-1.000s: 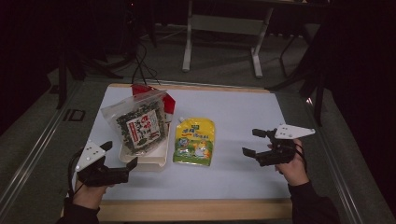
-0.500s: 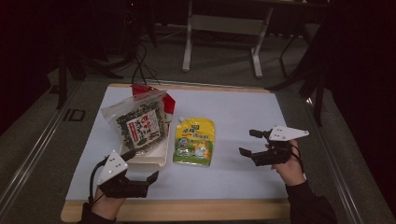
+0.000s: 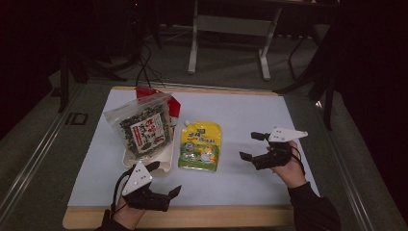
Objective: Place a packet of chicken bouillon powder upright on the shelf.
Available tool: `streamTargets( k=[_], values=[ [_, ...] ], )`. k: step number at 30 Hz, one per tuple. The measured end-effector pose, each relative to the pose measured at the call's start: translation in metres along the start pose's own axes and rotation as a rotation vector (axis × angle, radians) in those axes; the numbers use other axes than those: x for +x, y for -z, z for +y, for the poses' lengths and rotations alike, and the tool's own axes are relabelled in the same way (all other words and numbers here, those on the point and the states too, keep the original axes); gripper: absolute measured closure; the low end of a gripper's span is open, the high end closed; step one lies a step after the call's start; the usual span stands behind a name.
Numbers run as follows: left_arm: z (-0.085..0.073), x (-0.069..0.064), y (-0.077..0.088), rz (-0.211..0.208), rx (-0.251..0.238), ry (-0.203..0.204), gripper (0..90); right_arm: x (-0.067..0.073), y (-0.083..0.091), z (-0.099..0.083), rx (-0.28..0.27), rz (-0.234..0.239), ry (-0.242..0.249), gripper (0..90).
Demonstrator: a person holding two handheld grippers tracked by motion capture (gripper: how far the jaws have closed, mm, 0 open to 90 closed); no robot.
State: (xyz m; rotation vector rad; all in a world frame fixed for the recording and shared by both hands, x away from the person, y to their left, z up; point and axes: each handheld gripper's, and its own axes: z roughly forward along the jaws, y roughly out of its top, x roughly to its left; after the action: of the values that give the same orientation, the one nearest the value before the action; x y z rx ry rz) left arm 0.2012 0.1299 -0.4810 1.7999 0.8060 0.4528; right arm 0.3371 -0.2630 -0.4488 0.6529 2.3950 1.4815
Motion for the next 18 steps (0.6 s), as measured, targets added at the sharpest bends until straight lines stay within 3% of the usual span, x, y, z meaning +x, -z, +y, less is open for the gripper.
streamTargets(
  k=[11, 18],
  values=[
    [-0.008, -0.003, -0.008, -0.008, 0.015, -0.013, 1.3, -0.012, -0.038, 0.002, 0.066, 0.014, -0.041, 10.2],
    [-0.011, -0.006, -0.011, -0.023, 0.026, -0.022, 1.3, -0.024, -0.066, -0.001, 0.118, -0.023, -0.034, 13.8]
  ],
)
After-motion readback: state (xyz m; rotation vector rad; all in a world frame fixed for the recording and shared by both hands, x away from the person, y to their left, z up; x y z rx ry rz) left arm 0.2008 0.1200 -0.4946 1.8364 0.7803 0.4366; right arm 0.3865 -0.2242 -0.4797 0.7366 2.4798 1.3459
